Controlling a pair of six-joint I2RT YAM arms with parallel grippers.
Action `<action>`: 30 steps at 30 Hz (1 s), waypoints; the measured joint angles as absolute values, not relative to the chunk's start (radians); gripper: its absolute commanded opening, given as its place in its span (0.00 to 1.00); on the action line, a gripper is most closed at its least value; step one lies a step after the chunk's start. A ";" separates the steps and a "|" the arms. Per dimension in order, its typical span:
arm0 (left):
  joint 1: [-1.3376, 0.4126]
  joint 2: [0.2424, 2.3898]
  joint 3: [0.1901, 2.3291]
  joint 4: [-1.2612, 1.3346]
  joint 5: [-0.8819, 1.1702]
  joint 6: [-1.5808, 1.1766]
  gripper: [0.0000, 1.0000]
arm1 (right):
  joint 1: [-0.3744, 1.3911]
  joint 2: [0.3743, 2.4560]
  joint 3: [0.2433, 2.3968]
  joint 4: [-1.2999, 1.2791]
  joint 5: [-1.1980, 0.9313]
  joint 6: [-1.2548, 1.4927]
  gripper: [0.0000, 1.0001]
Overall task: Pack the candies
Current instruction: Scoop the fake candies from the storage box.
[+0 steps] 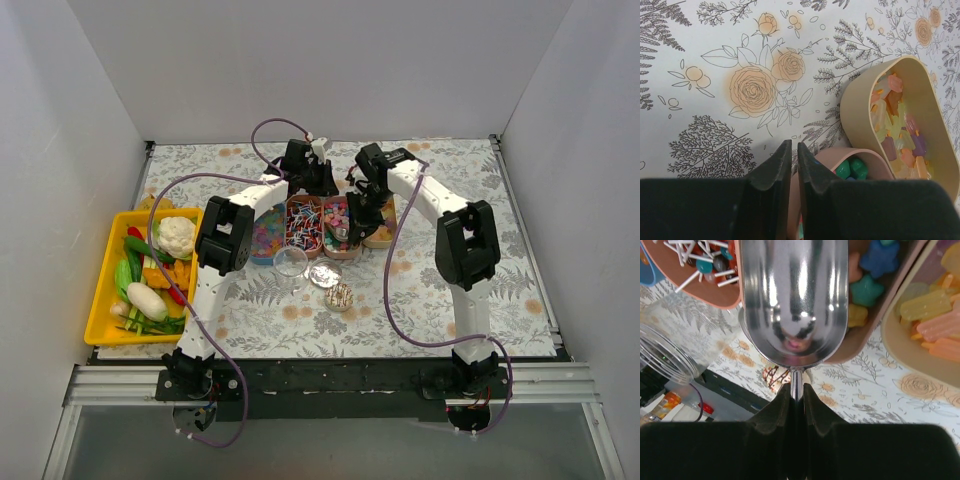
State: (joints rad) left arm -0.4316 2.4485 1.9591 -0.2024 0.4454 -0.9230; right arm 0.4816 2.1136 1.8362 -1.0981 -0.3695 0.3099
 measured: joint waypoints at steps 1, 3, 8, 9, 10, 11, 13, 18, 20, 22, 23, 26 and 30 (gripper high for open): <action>-0.432 2.449 1.959 -0.202 0.445 -0.923 0.10 | 0.483 2.119 1.841 -1.090 -0.366 0.310 0.01; -0.432 2.449 1.959 -0.202 0.445 -0.923 0.10 | 0.486 2.134 1.856 -1.074 -0.356 0.310 0.01; -0.432 2.449 1.959 -0.202 0.445 -0.924 0.09 | 0.488 2.158 1.878 -1.045 -0.324 0.311 0.01; -0.432 2.449 1.959 -0.202 0.445 -0.924 0.09 | 0.488 2.159 1.878 -1.040 -0.318 0.311 0.01; -0.432 2.449 1.959 -0.202 0.445 -0.924 0.09 | 0.490 2.159 1.878 -1.031 -0.309 0.311 0.01; -0.432 2.449 1.959 -0.202 0.445 -0.924 0.09 | 0.492 2.160 1.877 -1.017 -0.295 0.311 0.01; -0.432 2.449 1.959 -0.202 0.445 -0.925 0.09 | 0.494 2.160 1.866 -0.988 -0.278 0.311 0.01; -0.432 2.449 1.958 -0.202 0.446 -0.933 0.09 | 0.506 2.160 1.813 -0.908 -0.244 0.301 0.01; -0.432 2.449 1.957 -0.201 0.446 -0.935 0.09 | 0.519 2.160 1.796 -0.895 -0.217 0.287 0.01; -0.432 2.449 1.957 -0.200 0.447 -0.939 0.09 | 0.534 2.160 1.779 -0.888 -0.189 0.281 0.01; -0.432 2.449 1.957 -0.200 0.448 -0.939 0.09 | 0.541 2.160 1.771 -0.881 -0.175 0.278 0.01; -0.432 2.449 1.956 -0.199 0.450 -0.943 0.09 | 0.562 2.160 1.739 -0.860 -0.128 0.262 0.01; -0.432 2.449 1.956 -0.197 0.450 -0.949 0.09 | 0.582 2.144 1.701 -0.821 -0.073 0.257 0.01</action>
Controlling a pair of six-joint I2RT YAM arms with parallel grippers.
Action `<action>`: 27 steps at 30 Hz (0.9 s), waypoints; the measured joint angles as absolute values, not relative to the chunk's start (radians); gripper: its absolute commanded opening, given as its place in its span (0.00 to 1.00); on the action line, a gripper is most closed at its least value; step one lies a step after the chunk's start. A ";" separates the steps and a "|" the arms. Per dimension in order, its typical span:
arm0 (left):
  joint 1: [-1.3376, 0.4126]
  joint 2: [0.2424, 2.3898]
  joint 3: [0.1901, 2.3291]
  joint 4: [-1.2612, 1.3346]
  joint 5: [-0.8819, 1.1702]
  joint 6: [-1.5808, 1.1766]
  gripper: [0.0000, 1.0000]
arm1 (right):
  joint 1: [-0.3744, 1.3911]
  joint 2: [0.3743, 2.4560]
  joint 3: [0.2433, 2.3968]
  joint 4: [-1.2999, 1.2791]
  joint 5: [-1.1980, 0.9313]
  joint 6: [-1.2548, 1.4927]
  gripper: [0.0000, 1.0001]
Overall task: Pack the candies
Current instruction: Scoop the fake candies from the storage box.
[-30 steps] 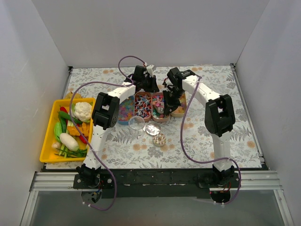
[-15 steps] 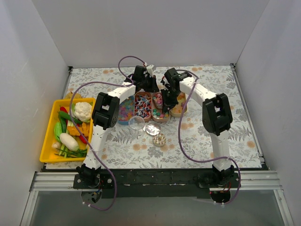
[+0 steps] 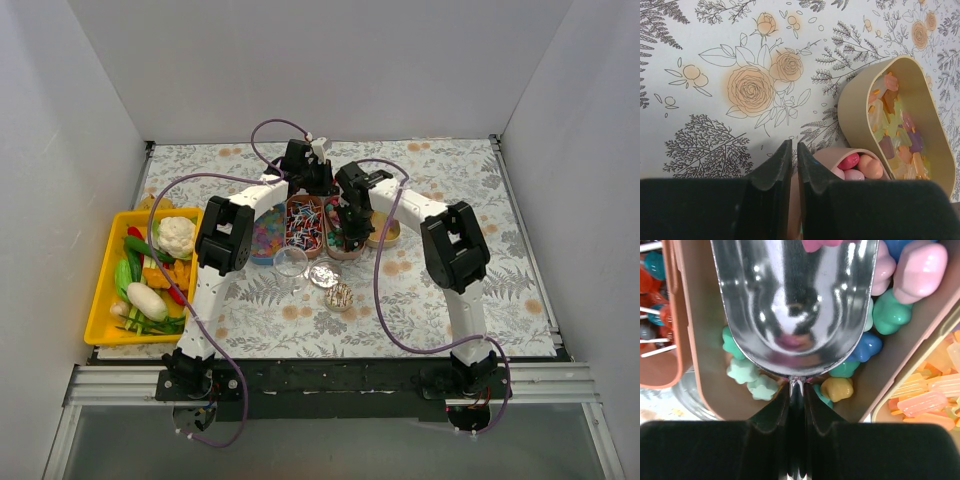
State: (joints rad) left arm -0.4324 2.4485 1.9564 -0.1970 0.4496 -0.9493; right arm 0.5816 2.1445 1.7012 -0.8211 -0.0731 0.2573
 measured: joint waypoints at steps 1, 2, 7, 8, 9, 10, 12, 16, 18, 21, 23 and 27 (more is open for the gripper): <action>-0.432 2.449 1.956 -0.197 0.450 -0.950 0.09 | 0.586 2.136 1.686 -0.807 -0.058 0.256 0.01; -0.432 2.449 1.956 -0.198 0.450 -0.950 0.09 | 0.590 2.130 1.673 -0.795 -0.043 0.253 0.01; -0.433 2.449 1.956 -0.201 0.450 -0.960 0.09 | 0.605 2.101 1.613 -0.738 0.022 0.235 0.01; -0.433 2.449 1.956 -0.201 0.449 -0.962 0.09 | 0.606 2.095 1.604 -0.730 0.032 0.231 0.01; -0.434 2.449 1.956 -0.202 0.449 -0.964 0.09 | 0.607 2.091 1.598 -0.725 0.041 0.228 0.01; -0.434 2.449 1.957 -0.201 0.449 -0.966 0.09 | 0.609 2.087 1.590 -0.719 0.048 0.227 0.01; -0.434 2.449 1.957 -0.203 0.450 -0.970 0.09 | 0.612 2.071 1.565 -0.698 0.066 0.222 0.01; -0.435 2.447 1.957 -0.209 0.453 -0.982 0.09 | 0.615 2.042 1.522 -0.671 0.097 0.213 0.01; -0.436 2.446 1.957 -0.213 0.453 -0.987 0.10 | 0.617 2.032 1.506 -0.665 0.107 0.211 0.01; -0.436 2.443 1.958 -0.219 0.453 -0.995 0.13 | 0.618 2.021 1.492 -0.660 0.114 0.209 0.01; -0.436 2.440 1.958 -0.226 0.450 -1.002 0.21 | 0.620 2.012 1.484 -0.657 0.121 0.209 0.01; -0.436 2.425 1.959 -0.238 0.426 -1.014 0.28 | 0.622 1.983 1.473 -0.664 0.130 0.212 0.01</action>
